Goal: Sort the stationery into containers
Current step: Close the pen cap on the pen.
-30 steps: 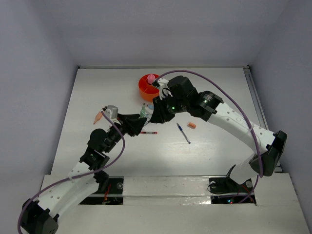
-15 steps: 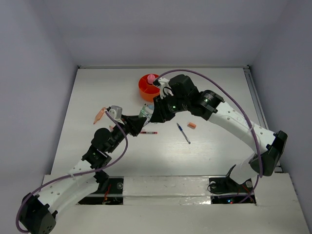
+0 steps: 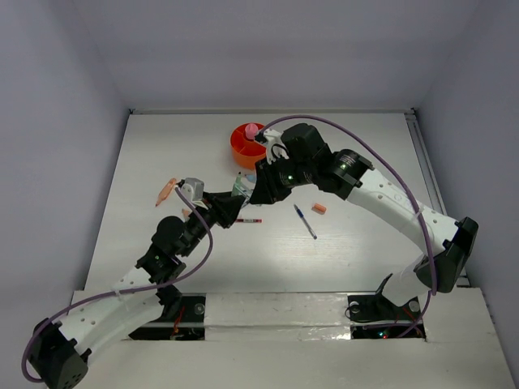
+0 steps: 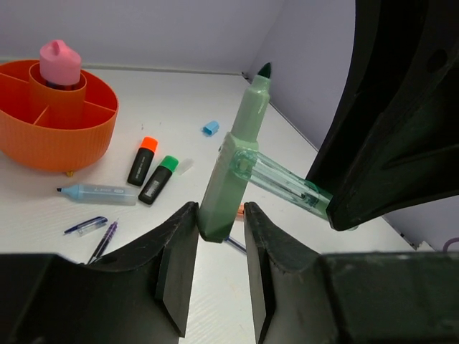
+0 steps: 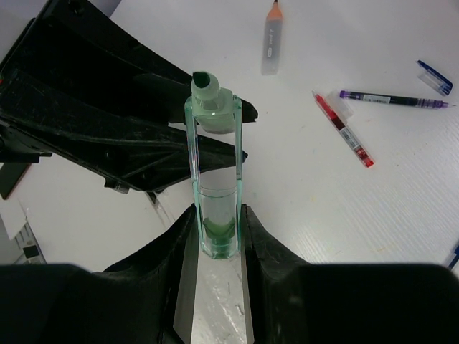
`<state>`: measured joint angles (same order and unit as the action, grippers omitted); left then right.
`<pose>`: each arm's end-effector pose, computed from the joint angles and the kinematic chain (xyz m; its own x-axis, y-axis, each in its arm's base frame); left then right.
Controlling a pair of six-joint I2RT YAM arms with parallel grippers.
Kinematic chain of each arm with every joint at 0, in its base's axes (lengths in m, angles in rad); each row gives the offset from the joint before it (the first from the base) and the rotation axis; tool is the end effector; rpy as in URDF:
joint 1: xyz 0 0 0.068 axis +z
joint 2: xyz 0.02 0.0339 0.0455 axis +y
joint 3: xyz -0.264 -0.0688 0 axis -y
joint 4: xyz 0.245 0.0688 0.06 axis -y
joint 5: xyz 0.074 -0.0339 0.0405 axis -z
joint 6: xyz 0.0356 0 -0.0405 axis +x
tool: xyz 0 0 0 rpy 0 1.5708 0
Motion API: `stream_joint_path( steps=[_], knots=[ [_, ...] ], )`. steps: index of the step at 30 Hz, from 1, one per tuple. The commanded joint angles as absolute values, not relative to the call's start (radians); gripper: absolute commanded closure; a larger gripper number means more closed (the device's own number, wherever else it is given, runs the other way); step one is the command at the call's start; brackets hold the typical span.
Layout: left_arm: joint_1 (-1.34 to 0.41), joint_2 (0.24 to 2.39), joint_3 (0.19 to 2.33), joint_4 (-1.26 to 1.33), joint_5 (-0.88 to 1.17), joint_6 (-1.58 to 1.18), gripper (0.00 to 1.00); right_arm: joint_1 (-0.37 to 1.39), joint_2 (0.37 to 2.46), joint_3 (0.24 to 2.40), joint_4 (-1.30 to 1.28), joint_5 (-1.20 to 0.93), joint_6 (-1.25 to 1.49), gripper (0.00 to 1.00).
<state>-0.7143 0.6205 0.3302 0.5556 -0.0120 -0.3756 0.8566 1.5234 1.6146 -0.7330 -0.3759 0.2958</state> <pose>0.1234 -0.1064 0.2831 -0.0528 -0.4397 -0.8966 0.6739 0.6469 -0.3569 0.2075 0.2593 0.3951 -0.6361 -0.3199 -0.7022 -0.7423 0.5021 0.4437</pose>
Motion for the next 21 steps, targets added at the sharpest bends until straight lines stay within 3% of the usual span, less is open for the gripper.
stream_joint_path(
  steps=[1, 3, 7, 14, 21],
  knots=[
    [-0.729, 0.606, 0.391, 0.611, -0.043, -0.351, 0.72, 0.850, 1.502, 1.612, -0.709, -0.405, 0.305, 1.00],
    [-0.729, 0.606, 0.390, 0.609, -0.049, -0.345, 0.76, 0.850, 1.503, 1.608, -0.713, -0.410, 0.305, 1.00],
    [-0.750, 0.612, 0.405, 0.591, -0.057, -0.328, 1.00, 0.850, 1.502, 1.601, -0.713, -0.414, 0.308, 1.00],
    [-0.770, 0.600, 0.408, 0.543, -0.061, -0.325, 1.00, 0.850, 1.480, 1.626, -0.736, -0.333, 0.299, 1.00],
    [-0.801, 0.572, 0.362, 0.491, -0.057, -0.359, 1.00, 0.850, 1.421, 1.703, -0.735, -0.075, 0.272, 1.00]
  ],
)
